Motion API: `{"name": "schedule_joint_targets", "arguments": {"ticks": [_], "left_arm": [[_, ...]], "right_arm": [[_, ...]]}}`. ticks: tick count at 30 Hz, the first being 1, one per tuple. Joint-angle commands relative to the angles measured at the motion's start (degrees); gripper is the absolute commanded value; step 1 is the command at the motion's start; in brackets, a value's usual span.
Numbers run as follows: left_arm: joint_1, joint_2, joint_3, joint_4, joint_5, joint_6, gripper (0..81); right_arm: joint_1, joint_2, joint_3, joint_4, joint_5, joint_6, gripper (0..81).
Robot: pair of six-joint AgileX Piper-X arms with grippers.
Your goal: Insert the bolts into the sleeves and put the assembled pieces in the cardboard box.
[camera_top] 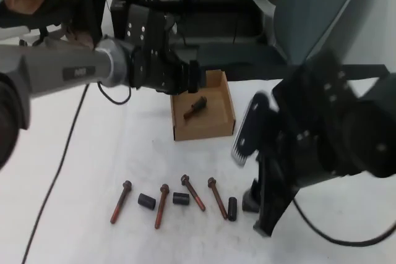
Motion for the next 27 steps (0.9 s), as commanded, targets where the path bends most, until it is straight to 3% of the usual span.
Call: {"name": "schedule_joint_targets", "arguments": {"ticks": [1, 11, 15, 22, 23, 24, 25, 26, 27], "left_arm": [[0.01, -6.07, -0.53, 6.07, 2.79, -0.18, 70.0], [1.14, -16.28, -0.54, 28.4, 3.97, 7.86, 70.0], [1.25, -18.52, -0.54, 36.84, 3.97, 14.49, 70.0], [1.23, -21.19, 3.33, 39.69, 3.86, 16.78, 70.0], [1.23, -21.35, 4.46, 39.6, 3.36, 16.78, 70.0], [1.23, -21.37, 5.74, 39.78, 2.34, 16.78, 70.0], [1.23, -21.35, 6.82, 40.71, 0.61, 16.27, 70.0], [1.23, -21.35, 8.54, 42.33, -2.51, 15.99, 70.0], [1.23, -21.22, 9.74, 43.9, -5.9, 16.02, 70.0]], "right_arm": [[-0.23, 4.09, -0.28, -0.3, -0.87, -5.35, 58.2], [-0.34, 13.62, -0.62, -13.36, 0.69, -14.84, 58.2], [-1.01, 16.39, -0.69, -12.21, 4.54, -18.83, 58.2], [-1.89, 18.47, -0.69, -8.62, 9.62, -22.12, 57.5], [-1.9, 18.57, -0.69, -8.38, 9.65, -21.92, 52.9], [-1.9, 18.61, -0.69, -8.23, 9.65, -21.93, 42.1], [-1.9, 18.61, -0.69, -8.14, 10.19, -21.93, 29.5], [-1.9, 18.61, -0.69, -7.79, 11.82, -21.93, 6.3], [-1.9, 18.61, -0.69, -7.47, 13.02, -21.77, 0.3]]}}
